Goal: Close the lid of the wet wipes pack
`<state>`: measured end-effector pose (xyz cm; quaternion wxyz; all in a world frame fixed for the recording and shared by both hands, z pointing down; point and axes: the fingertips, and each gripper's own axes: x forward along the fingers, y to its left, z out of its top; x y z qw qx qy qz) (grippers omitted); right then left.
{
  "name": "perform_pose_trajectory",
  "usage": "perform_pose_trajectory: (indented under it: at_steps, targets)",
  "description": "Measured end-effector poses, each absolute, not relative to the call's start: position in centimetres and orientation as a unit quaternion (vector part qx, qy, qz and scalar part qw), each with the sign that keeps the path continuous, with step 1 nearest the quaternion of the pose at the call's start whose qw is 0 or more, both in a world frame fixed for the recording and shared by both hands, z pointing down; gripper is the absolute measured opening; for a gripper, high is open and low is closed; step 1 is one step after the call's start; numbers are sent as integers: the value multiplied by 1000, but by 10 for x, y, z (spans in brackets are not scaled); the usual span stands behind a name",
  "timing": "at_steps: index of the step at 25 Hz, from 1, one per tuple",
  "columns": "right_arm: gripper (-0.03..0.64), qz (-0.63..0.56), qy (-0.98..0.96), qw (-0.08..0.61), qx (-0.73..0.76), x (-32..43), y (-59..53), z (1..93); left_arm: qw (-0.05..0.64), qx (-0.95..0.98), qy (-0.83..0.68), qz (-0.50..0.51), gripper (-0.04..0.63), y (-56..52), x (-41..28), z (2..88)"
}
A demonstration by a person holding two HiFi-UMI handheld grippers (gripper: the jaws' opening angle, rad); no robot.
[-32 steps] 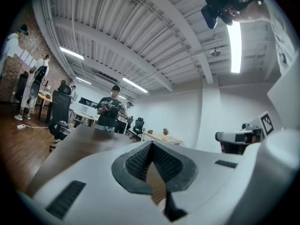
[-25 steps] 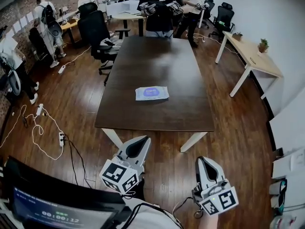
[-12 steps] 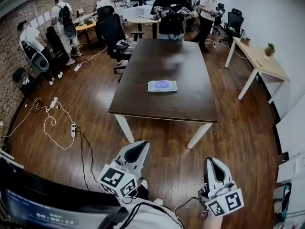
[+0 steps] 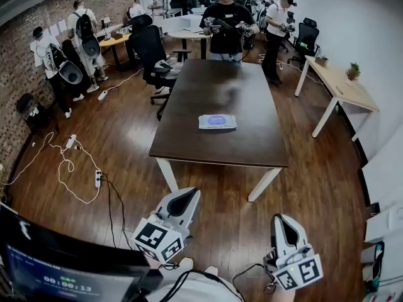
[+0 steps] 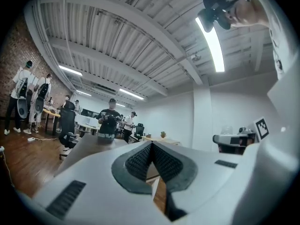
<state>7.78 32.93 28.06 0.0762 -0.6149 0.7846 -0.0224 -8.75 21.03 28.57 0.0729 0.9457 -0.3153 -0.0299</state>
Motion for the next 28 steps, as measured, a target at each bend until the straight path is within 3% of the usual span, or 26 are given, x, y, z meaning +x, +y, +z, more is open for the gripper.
perform_pose_trajectory:
  at_steps: [28]
  targets:
    - [8,-2,780,49,-624,46,328,267,78,947,-309,-45,-3,208,-118,286]
